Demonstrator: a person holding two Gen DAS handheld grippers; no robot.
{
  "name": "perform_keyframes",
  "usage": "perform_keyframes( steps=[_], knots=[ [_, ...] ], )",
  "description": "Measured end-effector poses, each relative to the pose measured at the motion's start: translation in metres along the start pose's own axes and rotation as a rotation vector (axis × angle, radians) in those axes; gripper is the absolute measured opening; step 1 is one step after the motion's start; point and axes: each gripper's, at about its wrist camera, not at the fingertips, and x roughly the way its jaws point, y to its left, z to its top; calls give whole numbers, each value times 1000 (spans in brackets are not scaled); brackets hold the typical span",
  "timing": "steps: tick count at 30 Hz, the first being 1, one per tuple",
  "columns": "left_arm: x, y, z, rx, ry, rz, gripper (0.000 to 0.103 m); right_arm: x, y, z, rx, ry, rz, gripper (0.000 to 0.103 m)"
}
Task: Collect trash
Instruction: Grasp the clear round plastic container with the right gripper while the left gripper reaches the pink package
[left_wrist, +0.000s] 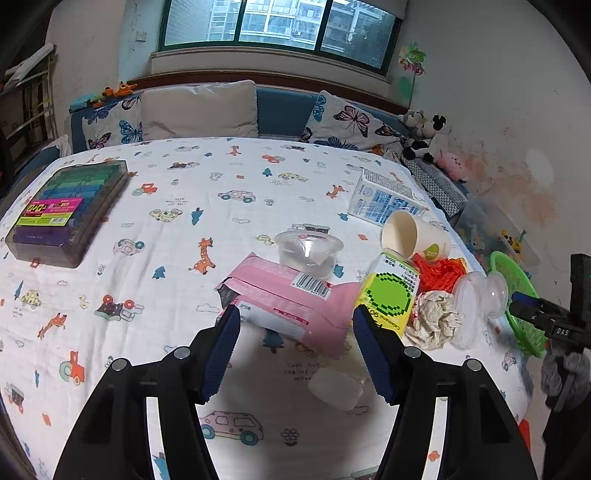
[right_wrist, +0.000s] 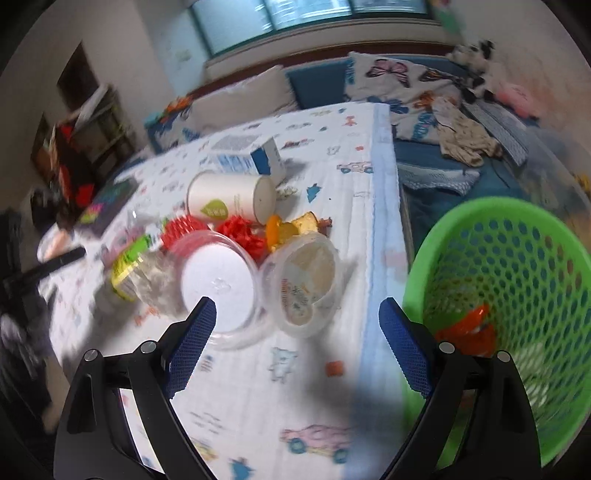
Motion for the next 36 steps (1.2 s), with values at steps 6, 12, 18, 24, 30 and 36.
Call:
perform_keyframes(
  steps=[6,12,18,24,30,36],
  knots=[
    [8,7,0,-16,28,-22,62,20,-4,9,-168,89,48,89],
    [15,10,-2,-12,60,-10,63,40,-2,17,-346,203,80,89],
    [22,18,-5,-30,85,-3,64,53,-2,23,-453,257,109,91],
    [26,22,-4,-41,107,-10,65,63,-2,29,-499,275,156,91],
    [28,28,-4,-77,116,-19,66,70,-3,31,-491,274,223,91],
    [30,29,-2,-92,126,-16,66,65,-3,31,-440,252,245,78]
  ],
)
